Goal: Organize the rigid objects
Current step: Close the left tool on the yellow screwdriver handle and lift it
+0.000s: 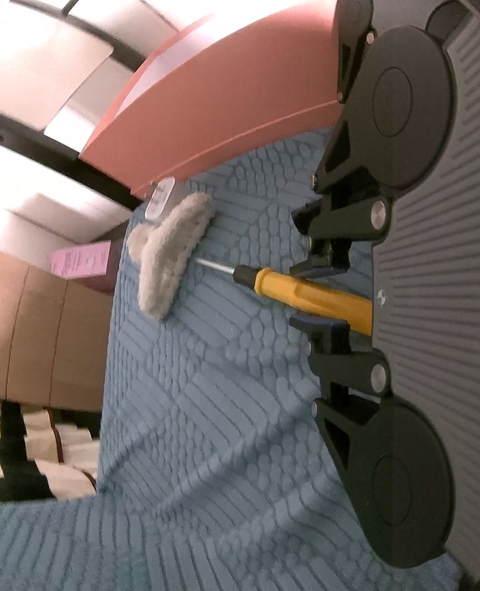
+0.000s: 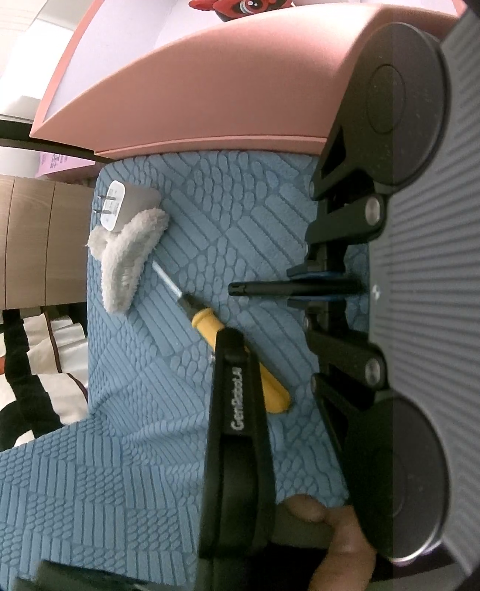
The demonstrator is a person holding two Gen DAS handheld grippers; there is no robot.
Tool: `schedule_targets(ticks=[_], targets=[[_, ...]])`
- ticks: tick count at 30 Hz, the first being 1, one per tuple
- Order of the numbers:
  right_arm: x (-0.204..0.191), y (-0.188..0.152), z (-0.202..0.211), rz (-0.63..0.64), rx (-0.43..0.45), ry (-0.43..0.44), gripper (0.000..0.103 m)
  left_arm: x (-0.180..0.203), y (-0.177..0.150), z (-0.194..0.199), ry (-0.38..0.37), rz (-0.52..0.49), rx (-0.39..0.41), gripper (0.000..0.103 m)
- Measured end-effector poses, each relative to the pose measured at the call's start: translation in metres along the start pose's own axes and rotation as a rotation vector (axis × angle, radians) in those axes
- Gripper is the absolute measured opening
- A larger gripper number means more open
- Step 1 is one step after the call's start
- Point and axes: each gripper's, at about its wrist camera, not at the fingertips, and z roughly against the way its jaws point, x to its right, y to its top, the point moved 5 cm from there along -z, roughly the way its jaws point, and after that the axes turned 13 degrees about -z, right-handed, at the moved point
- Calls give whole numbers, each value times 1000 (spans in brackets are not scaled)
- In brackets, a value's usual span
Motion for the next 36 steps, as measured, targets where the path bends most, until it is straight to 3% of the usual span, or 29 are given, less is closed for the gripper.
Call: schedule_targets(ticks=[6,12,23,30,36], targets=[[0,1,0,-5,-1,8,13,-14,-18,21,61,127,-6,21],[-2,5,2,-12,3,23,13,-7,-43,44,99,166,-37,21],[-8,0,3,9,-6,26,14,-3,-48,43,79,176,-72,21],[-6,3,4,-22,1,83,15,-6,-46,34,57,221,-47,22],[-10,1,-4,6,-3,57,15,-6,-41,30,62,205,-19,22]])
